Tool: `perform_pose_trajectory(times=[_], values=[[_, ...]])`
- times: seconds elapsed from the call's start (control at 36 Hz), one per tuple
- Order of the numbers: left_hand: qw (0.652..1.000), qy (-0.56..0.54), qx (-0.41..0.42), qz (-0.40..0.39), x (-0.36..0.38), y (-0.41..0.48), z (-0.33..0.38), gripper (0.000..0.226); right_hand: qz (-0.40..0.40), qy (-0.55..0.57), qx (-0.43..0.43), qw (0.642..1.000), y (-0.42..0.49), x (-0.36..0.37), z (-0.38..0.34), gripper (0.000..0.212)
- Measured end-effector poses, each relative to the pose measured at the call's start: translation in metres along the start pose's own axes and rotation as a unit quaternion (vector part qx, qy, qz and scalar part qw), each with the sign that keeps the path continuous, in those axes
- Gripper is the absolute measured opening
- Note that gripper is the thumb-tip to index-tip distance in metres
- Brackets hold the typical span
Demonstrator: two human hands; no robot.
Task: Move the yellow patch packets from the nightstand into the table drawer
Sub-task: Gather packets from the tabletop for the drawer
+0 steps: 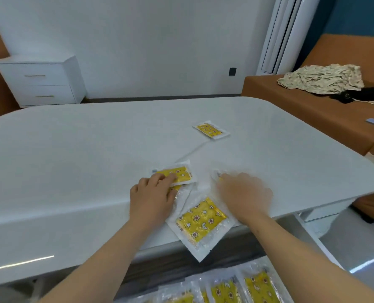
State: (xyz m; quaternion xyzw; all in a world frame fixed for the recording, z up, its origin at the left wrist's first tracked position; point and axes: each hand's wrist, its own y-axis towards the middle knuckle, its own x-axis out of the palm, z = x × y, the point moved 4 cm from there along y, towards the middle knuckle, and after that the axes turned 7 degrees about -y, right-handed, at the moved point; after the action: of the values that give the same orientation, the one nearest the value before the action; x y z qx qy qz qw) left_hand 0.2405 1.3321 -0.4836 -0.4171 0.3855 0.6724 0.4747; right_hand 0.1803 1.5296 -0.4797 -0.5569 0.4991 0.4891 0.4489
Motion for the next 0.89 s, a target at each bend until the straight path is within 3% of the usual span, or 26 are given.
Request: perform_pose_trajectory(times=[0.17, 0.31, 0.44, 0.58, 0.67, 0.78, 0.89], values=[[0.997, 0.073, -0.012, -0.023, -0.014, -0.027, -0.002, 0.044, -0.01, -0.01, 0.009, 1.0, -0.026, -0.004, 0.02, 0.044], [0.996, -0.056, -0.05, -0.051, -0.016, -0.022, -0.011, 0.037, -0.021, -0.022, 0.021, 0.999, -0.038, -0.004, 0.025, 0.046], [0.992, -0.074, -0.042, -0.088, -0.019, -0.024, -0.009, 0.035, -0.026, -0.02, 0.01, 0.999, -0.043, -0.007, 0.029, 0.047], [0.997, 0.017, -0.011, -0.077, -0.021, -0.028, -0.007, 0.057, -0.03, -0.033, 0.041, 0.998, -0.048, -0.013, 0.031, 0.061], [0.995, 0.032, -0.013, -0.088, -0.022, -0.026, -0.006, 0.048, -0.027, -0.034, 0.061, 0.997, -0.048, -0.016, 0.032, 0.066], [0.996, 0.053, 0.008, -0.068, -0.025, -0.024, -0.004, 0.04, -0.011, 0.028, 0.079, 0.996, -0.054, -0.017, 0.035, 0.064], [0.999, 0.005, 0.04, 0.013, -0.031, -0.029, 0.0, 0.035, -0.023, 0.217, 0.09, 0.972, -0.062, -0.014, 0.044, 0.056]])
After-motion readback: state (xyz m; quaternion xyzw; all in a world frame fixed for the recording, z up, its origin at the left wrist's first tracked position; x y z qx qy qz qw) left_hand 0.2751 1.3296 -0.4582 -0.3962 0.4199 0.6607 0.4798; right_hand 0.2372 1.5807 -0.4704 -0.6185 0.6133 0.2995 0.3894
